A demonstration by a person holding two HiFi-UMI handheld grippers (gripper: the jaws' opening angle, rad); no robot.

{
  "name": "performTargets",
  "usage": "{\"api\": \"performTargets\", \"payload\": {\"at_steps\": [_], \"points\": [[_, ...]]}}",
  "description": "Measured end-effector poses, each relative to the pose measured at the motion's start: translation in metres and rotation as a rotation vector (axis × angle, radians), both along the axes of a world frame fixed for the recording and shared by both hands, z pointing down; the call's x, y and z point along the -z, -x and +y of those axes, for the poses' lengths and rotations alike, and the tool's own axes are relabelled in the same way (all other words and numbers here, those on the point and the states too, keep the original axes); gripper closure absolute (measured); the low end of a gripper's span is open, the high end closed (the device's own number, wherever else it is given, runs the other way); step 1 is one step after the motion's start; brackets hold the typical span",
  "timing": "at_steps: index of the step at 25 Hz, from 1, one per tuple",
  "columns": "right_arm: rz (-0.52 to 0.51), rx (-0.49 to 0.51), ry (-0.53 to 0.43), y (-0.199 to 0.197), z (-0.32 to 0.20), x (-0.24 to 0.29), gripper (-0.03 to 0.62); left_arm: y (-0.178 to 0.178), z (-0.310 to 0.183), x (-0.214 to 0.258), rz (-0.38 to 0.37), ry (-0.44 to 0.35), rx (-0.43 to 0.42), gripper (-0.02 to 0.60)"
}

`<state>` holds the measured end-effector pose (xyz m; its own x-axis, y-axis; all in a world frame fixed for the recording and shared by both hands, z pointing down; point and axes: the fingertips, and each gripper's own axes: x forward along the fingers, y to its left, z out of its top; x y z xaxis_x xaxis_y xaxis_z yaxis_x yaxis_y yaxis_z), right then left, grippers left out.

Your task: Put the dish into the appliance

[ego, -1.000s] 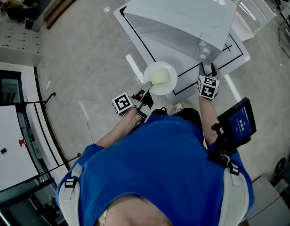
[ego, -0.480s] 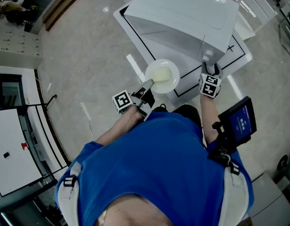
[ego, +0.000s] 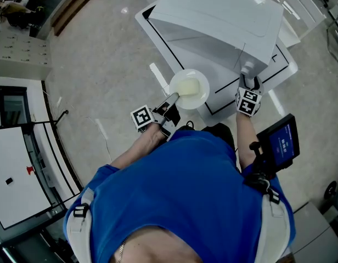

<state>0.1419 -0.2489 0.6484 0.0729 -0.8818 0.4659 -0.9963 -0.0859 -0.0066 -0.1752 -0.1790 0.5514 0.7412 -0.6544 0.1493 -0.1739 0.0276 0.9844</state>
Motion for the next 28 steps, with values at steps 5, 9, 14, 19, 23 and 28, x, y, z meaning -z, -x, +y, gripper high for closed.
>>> {"api": "performTargets", "payload": {"at_steps": [5, 9, 14, 19, 23, 28], "points": [[0.002, -0.002, -0.002, 0.000, -0.001, 0.001, 0.378, 0.005, -0.003, 0.002, 0.001, 0.001, 0.001, 0.565], [0.003, -0.001, -0.001, -0.002, -0.003, -0.001, 0.378, 0.010, -0.005, 0.002, 0.001, -0.003, 0.012, 0.565], [0.004, -0.002, 0.004, -0.004, -0.003, -0.004, 0.377, 0.019, -0.001, 0.002, 0.002, -0.006, 0.034, 0.565], [0.009, -0.004, 0.000, -0.005, -0.004, -0.002, 0.376, 0.028, 0.006, 0.004, 0.001, -0.005, 0.054, 0.565], [0.010, -0.011, -0.004, 0.011, 0.003, -0.002, 0.376, 0.050, 0.019, 0.002, 0.004, -0.005, 0.068, 0.564], [0.014, -0.014, -0.009, 0.009, 0.001, -0.003, 0.376, 0.058, 0.025, 0.003, 0.001, -0.008, 0.090, 0.565]]}}
